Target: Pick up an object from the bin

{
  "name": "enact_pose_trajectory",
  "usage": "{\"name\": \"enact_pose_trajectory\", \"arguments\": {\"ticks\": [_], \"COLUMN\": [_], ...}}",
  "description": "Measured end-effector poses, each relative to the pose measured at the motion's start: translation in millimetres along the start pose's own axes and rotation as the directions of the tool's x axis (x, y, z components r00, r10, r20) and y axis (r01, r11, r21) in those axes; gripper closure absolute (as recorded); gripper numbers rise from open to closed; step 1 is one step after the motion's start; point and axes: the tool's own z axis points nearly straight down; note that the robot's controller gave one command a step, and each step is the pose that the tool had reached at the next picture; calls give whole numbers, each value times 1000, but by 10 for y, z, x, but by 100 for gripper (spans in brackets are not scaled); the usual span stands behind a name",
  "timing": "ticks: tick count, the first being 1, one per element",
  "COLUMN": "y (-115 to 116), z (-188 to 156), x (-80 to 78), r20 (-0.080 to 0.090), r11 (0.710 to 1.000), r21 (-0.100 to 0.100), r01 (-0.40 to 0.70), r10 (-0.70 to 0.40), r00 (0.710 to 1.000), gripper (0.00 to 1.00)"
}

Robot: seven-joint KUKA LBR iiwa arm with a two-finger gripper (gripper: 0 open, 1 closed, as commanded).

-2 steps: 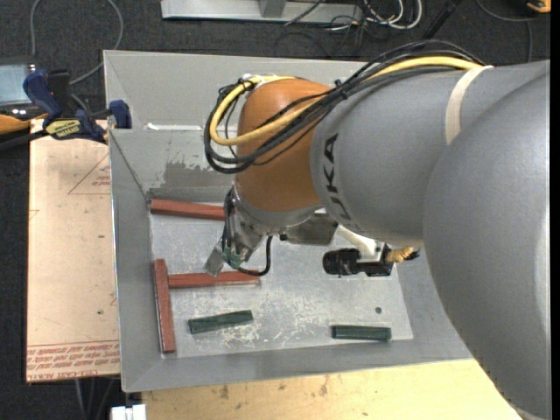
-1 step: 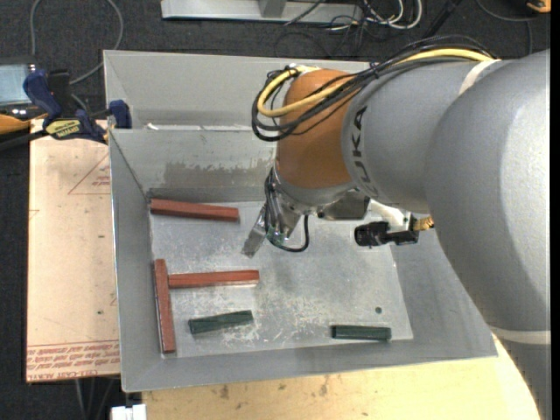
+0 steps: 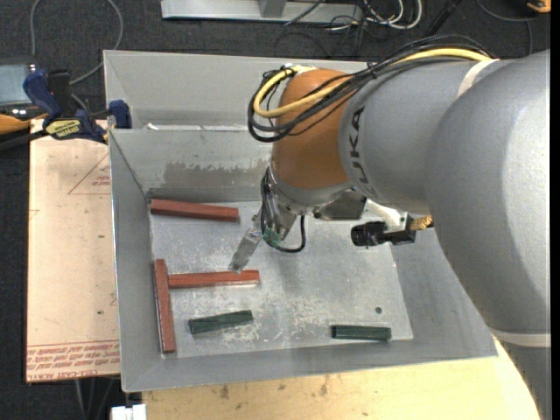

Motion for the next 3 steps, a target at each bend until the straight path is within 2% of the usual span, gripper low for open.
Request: {"name": "enact_pose_trajectory", "arguments": {"ticks": [1, 2, 3], "y": [840, 839, 638], "z": [971, 915, -80], "x": [706, 656, 639], "r20": [-5, 2, 5], "r11": [1000, 1000, 998], "r21": [5, -3, -7], "r01": [29, 21, 64], "r10": [-29, -21, -64], "r00": [1000, 1000, 998], "gripper": [0, 100, 100]}}
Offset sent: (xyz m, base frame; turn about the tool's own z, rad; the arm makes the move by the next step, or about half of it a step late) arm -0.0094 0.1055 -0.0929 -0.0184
